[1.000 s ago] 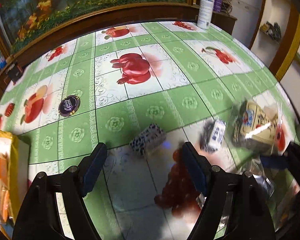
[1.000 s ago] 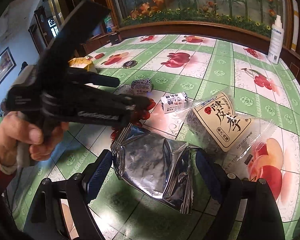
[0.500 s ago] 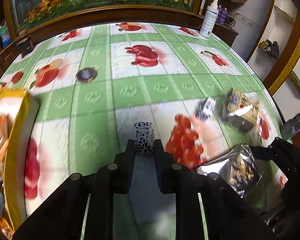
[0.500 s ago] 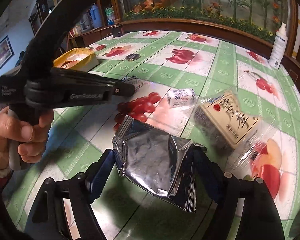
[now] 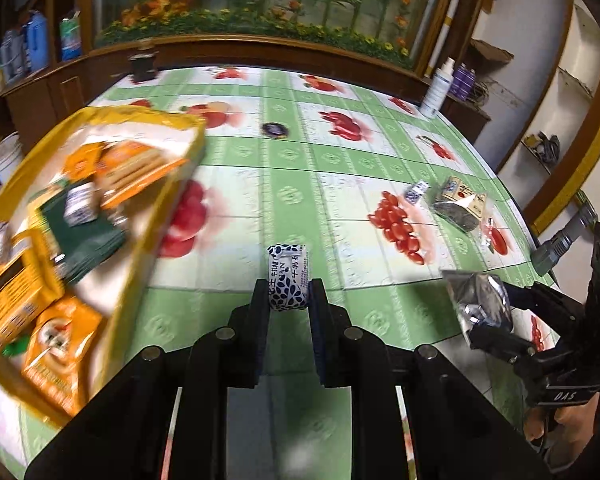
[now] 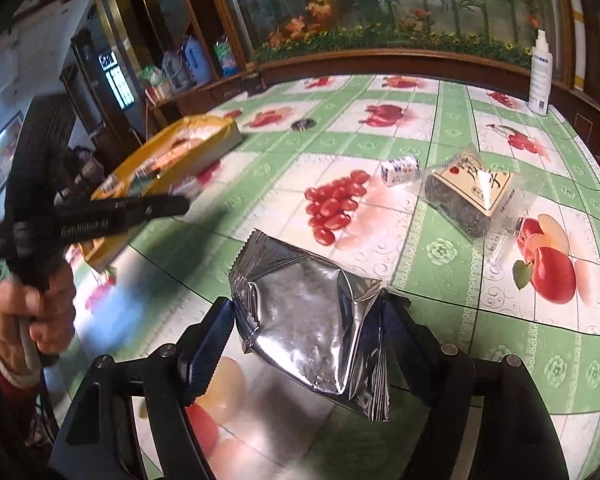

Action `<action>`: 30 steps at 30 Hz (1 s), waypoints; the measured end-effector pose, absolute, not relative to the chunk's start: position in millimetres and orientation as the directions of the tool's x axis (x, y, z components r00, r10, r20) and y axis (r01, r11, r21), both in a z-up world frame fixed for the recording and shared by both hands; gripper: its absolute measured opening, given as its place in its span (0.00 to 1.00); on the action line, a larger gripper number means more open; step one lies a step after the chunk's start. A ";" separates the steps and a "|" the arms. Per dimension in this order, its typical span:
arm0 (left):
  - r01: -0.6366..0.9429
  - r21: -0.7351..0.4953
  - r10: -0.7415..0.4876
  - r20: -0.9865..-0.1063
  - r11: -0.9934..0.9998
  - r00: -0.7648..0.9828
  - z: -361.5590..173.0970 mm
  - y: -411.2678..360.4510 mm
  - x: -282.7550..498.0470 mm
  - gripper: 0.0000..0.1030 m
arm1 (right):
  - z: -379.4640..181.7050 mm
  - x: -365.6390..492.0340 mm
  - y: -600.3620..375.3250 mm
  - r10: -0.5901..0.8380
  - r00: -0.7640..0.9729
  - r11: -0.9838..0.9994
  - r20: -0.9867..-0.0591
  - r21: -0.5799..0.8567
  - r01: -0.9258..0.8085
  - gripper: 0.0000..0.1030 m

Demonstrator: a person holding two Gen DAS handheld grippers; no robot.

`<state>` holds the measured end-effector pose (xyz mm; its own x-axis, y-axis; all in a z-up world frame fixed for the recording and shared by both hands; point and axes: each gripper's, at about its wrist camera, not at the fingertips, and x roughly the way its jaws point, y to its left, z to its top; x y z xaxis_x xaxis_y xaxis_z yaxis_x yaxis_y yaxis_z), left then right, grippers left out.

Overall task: Organize snacks
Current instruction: 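Carry the foil bag and candy pack over the tray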

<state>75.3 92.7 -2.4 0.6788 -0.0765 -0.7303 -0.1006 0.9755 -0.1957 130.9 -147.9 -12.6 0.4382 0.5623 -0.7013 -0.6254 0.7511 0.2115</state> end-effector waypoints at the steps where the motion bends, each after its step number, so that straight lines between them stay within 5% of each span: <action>1: -0.122 -0.186 -0.054 -0.730 0.975 0.681 -2.2 97.2 68.6 0.16 | -10.7 128.5 -145.0 0.569 0.442 0.751 -0.694 0.218 -0.623 0.75; 18: -0.314 -0.118 0.152 -0.684 0.942 0.713 9.9 165.1 -7.9 0.16 | -12.5 96.5 -50.3 0.719 0.315 0.630 -0.620 0.389 -0.672 0.74; 30: -0.352 -0.128 0.177 -0.677 0.927 0.714 10.7 186.7 -23.5 0.16 | -21.1 85.2 -21.7 0.732 0.258 0.597 -0.630 0.413 -0.687 0.74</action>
